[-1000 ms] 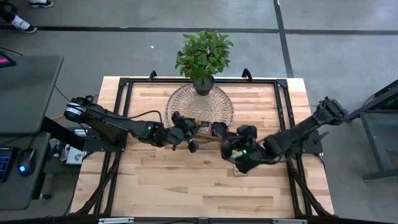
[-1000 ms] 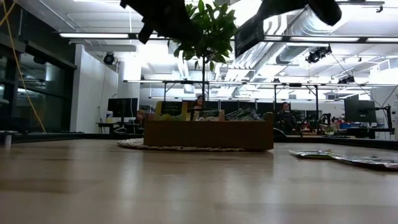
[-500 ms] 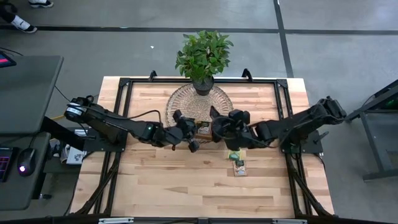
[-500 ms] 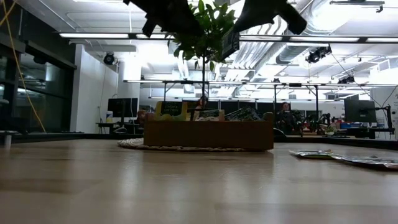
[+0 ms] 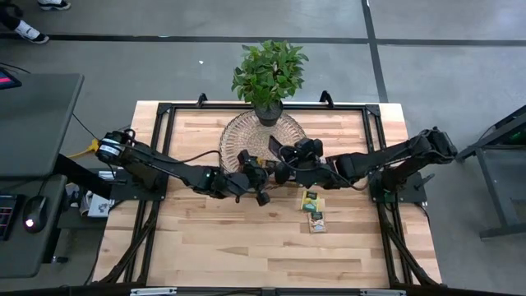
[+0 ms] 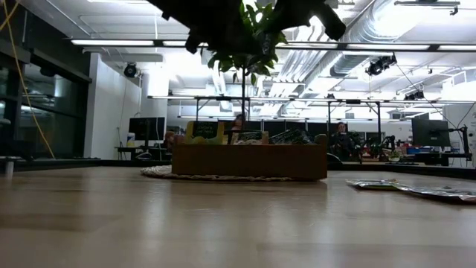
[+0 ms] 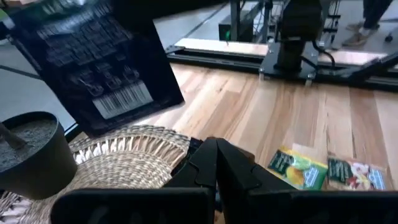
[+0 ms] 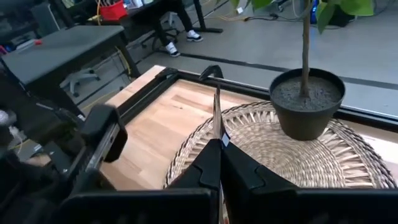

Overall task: Pick & Place Tea
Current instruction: Put the violet tea bag into the right section of the wooden organizer

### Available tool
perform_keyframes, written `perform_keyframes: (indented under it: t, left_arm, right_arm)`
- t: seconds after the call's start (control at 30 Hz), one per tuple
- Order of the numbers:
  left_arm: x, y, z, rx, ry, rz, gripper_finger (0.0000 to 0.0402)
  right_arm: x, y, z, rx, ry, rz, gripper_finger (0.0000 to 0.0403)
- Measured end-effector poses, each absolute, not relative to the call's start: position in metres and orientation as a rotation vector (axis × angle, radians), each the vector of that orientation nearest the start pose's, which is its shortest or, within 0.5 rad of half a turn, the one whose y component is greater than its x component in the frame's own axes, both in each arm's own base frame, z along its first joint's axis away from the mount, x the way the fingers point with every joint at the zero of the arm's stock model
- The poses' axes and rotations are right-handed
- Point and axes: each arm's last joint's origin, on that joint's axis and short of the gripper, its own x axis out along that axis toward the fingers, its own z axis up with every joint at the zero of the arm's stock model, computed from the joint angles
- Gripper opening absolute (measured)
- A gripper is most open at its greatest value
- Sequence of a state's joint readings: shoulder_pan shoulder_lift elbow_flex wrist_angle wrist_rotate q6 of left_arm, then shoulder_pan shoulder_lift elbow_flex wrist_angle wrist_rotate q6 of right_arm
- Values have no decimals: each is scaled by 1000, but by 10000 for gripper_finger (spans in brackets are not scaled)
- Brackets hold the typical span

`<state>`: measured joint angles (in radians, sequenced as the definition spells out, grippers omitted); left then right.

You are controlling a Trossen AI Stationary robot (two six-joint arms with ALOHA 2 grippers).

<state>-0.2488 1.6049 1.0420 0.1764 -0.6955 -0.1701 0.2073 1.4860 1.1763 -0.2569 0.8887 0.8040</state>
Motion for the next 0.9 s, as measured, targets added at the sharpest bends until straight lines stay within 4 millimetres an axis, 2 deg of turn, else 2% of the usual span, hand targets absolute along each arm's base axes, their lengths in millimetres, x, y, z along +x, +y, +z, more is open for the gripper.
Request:
perform_keyframes:
  t: [0.17, 0.33, 0.57, 0.7, 0.9]
  left_arm:
    - [345, -68, 254, 19, 310, 465, 1]
    - [346, -71, 253, 2, 322, 380, 1]
    - [344, -66, 253, -35, 296, 531, 7]
    - [345, -62, 252, -42, 294, 552, 47]
    - [344, -60, 253, -71, 262, 636, 141]
  right_arm:
    - [319, 45, 301, 445, 193, -821, 0]
    - [318, 46, 292, 455, 209, -800, 0]
    - [317, 47, 286, 489, 203, -797, 0]
    - [316, 46, 287, 485, 185, -814, 0]
    - [318, 42, 287, 511, 176, -816, 0]
